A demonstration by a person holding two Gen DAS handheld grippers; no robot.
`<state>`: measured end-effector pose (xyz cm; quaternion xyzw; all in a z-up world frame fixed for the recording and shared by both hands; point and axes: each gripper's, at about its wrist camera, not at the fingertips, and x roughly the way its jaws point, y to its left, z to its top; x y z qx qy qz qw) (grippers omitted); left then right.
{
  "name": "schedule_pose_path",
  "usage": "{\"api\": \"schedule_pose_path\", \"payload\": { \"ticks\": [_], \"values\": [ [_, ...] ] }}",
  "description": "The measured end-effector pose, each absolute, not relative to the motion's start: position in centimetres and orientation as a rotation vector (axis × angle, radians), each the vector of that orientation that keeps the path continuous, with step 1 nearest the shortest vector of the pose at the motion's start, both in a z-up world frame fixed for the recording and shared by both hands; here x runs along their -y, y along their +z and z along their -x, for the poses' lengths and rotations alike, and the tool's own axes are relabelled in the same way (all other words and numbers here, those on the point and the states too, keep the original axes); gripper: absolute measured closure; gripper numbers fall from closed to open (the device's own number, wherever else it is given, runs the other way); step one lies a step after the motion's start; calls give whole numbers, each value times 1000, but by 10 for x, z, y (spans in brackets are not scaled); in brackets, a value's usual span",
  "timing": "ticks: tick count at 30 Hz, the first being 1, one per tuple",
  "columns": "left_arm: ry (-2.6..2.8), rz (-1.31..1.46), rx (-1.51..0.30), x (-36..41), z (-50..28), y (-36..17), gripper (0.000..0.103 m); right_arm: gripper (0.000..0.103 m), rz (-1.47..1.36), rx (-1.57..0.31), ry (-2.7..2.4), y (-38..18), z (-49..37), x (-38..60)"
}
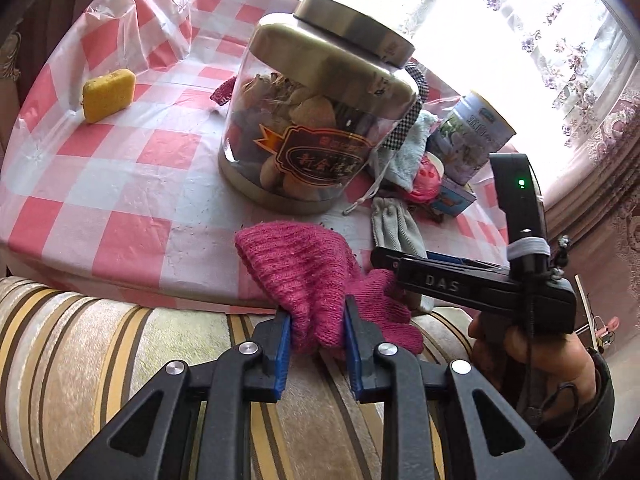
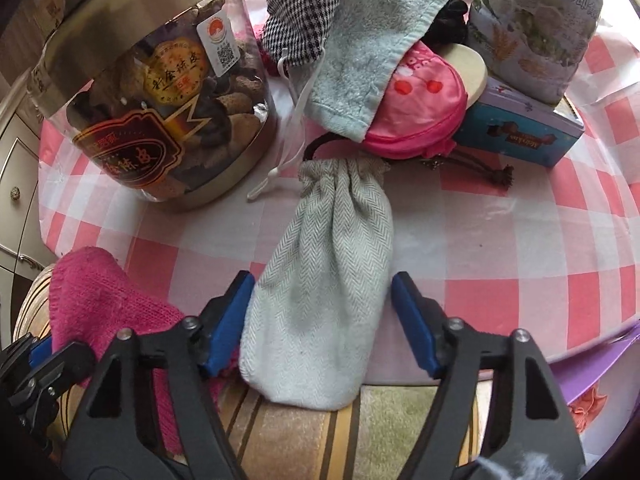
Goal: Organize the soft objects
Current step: 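Grasp the pink knit glove with the left tool while the right tool grasps the grey pouch, then carry the glove and grey pouch into the white box and release both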
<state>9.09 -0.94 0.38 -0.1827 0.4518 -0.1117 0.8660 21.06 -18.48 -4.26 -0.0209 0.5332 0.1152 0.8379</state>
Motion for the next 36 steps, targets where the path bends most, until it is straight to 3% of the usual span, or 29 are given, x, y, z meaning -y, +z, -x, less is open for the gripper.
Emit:
{"api": "schedule_pose_path", "payload": {
  "ticks": [2, 5, 8, 36],
  "values": [
    [-234, 386, -940, 11, -89, 4, 79, 62, 39, -1113, 259, -42, -208, 183],
    [-243, 397, -918, 12, -82, 8, 79, 77, 10, -1101, 296, -40, -200, 191],
    [-268, 414, -893, 20, -84, 7, 80, 85, -8, -1071, 318, -33, -191, 194],
    [-573, 407, -760, 109, -55, 57, 80, 89, -149, -883, 286, 44, -82, 320]
  ]
}}
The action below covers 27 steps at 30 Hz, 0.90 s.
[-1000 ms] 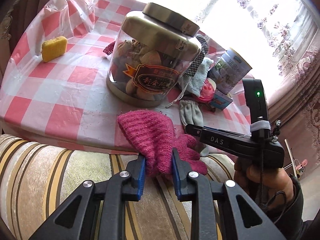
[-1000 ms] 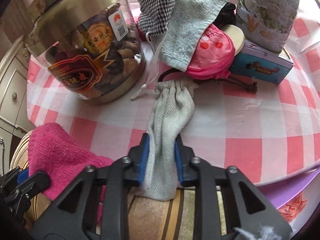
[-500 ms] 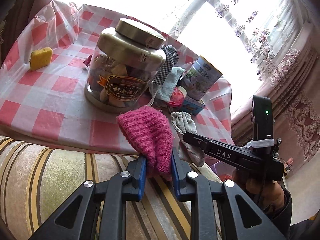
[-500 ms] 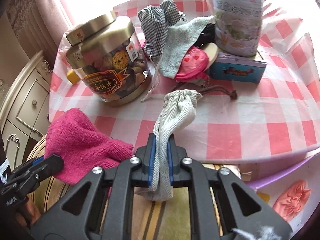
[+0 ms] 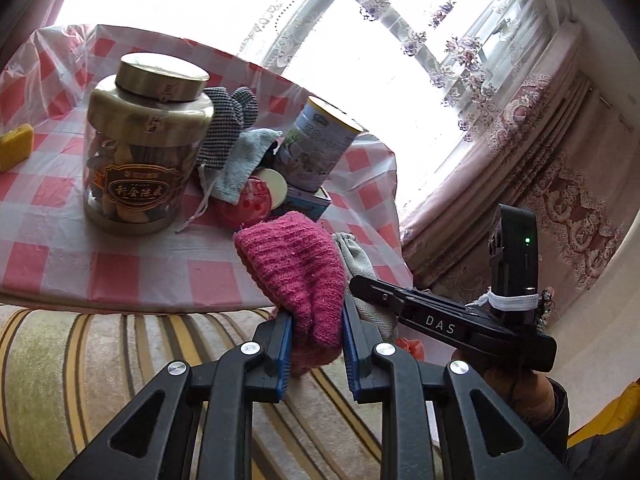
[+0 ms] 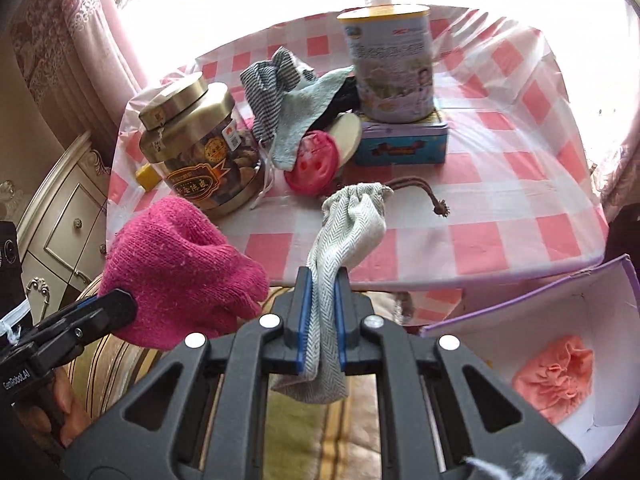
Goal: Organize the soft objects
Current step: 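Carry the glove and grey pouch into the white box and release both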
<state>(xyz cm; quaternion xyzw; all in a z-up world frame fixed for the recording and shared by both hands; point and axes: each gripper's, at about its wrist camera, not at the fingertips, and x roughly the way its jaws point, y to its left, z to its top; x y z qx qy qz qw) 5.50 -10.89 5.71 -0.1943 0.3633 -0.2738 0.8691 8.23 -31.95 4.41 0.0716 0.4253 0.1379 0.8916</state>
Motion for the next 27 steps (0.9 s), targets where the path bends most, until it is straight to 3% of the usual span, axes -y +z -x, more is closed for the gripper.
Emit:
{"api": "schedule_pose_path", "payload": {
  "ticks": [27],
  "values": [
    [-877, 252, -841, 231, -35, 66, 80, 89, -243, -898, -14, 39, -16, 463]
  ]
}}
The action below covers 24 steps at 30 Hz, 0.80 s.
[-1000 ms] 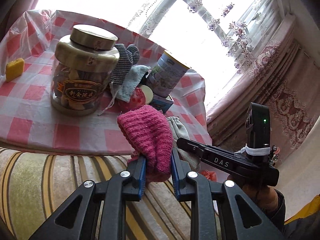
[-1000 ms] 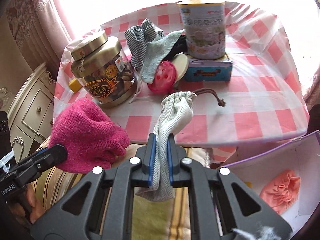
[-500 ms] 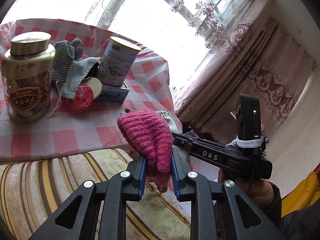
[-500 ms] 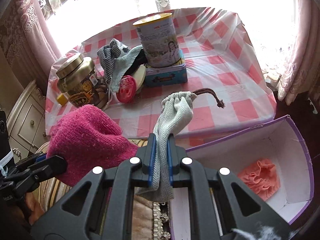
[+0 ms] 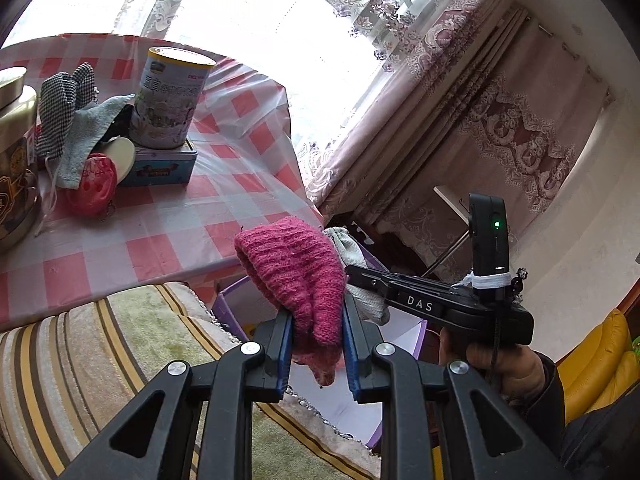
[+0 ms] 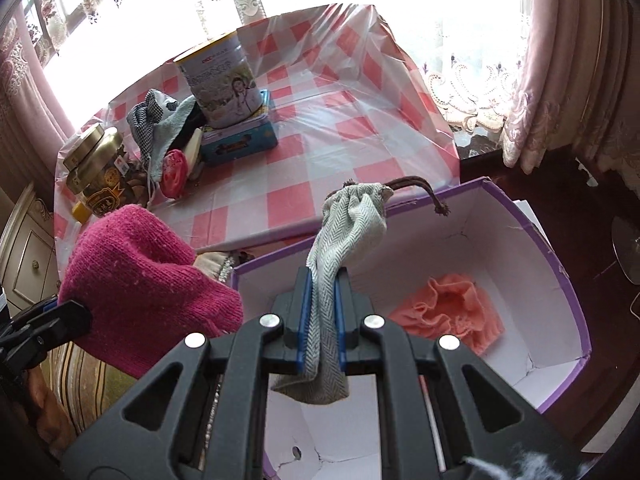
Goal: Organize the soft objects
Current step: 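Carry the glove and grey pouch into the white box and release both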
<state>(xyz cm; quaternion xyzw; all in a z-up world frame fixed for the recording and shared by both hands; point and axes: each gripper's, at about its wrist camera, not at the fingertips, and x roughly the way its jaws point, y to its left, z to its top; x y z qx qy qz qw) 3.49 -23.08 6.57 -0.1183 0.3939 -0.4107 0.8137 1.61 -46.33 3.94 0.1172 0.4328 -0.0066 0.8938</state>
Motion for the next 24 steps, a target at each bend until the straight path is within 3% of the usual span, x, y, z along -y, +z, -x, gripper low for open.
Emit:
{"api": "schedule_pose_path", "payload": {
  "ticks": [4, 6, 8, 10, 16, 24],
  "values": [
    [-913, 231, -858, 243, -31, 64, 79, 89, -243, -927, -43, 31, -7, 474],
    [-926, 229, -879, 249, -31, 62, 71, 89, -242, -943, -55, 27, -4, 480],
    [-941, 231, -909, 255, -32, 57, 56, 88, -246, -965, -70, 22, -2, 485],
    [-943, 226, -920, 256, -31, 54, 51, 83, -250, -987, -92, 17, -1, 489],
    [-903, 246, -911, 242, -35, 53, 51, 68, -243, -978, -76, 18, -3, 482],
    [-761, 297, -879, 190, -43, 49, 51, 65, -211, -944, 6, 28, -22, 448]
  ]
}}
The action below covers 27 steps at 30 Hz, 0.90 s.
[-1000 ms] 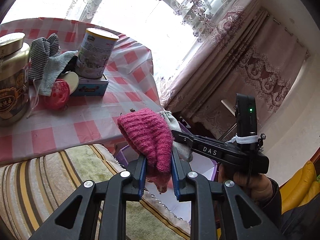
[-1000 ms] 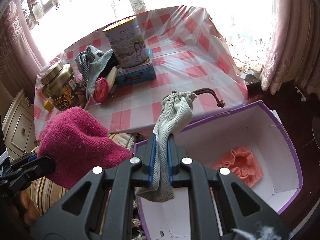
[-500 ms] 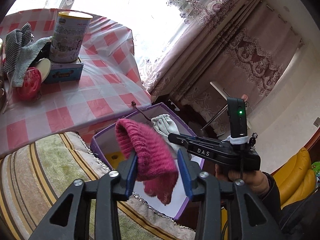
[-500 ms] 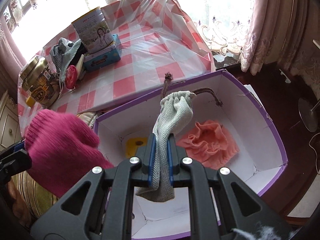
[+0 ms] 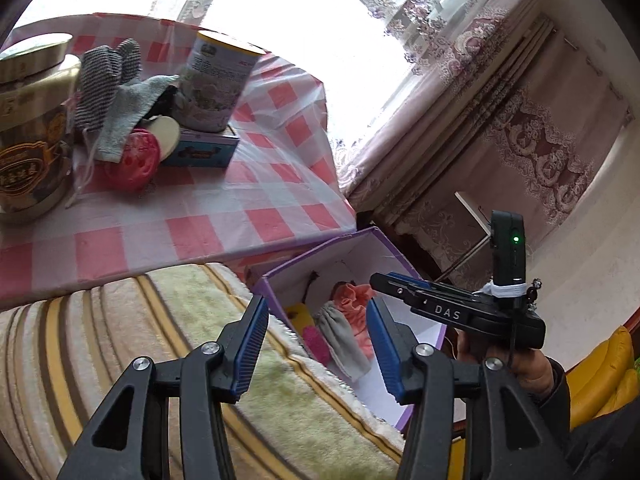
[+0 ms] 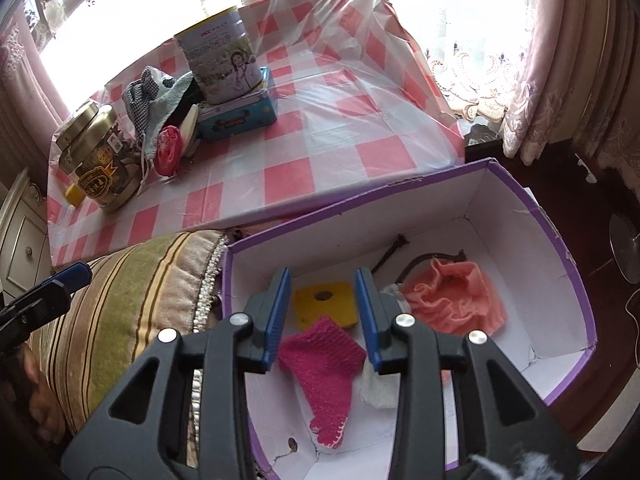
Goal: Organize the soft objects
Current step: 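Carry the glove and grey pouch into the white box and release both, then move both tools back over the table toward the remaining items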
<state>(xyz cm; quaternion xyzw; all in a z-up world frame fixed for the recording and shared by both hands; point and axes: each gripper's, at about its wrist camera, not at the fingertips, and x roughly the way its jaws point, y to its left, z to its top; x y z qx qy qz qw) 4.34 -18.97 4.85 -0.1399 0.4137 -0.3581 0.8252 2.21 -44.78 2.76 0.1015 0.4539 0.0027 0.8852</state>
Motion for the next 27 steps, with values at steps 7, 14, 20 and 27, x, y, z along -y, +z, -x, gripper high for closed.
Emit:
{"api": "schedule_pose_path", "payload": {
  "ticks": [7, 14, 20, 27],
  "values": [
    [-582, 317, -839, 132, -47, 43, 51, 62, -150, -915, 86, 34, -48, 405],
    [-444, 311, -807, 81, -54, 42, 51, 56, -94, -892, 167, 38, -75, 364],
    [-324, 328, -786, 28, -68, 42, 51, 50, -41, -888, 223, 38, -99, 330],
    [-199, 325, -769, -24, -90, 45, 51, 39, -4, -891, 249, 33, -130, 298]
  ]
}}
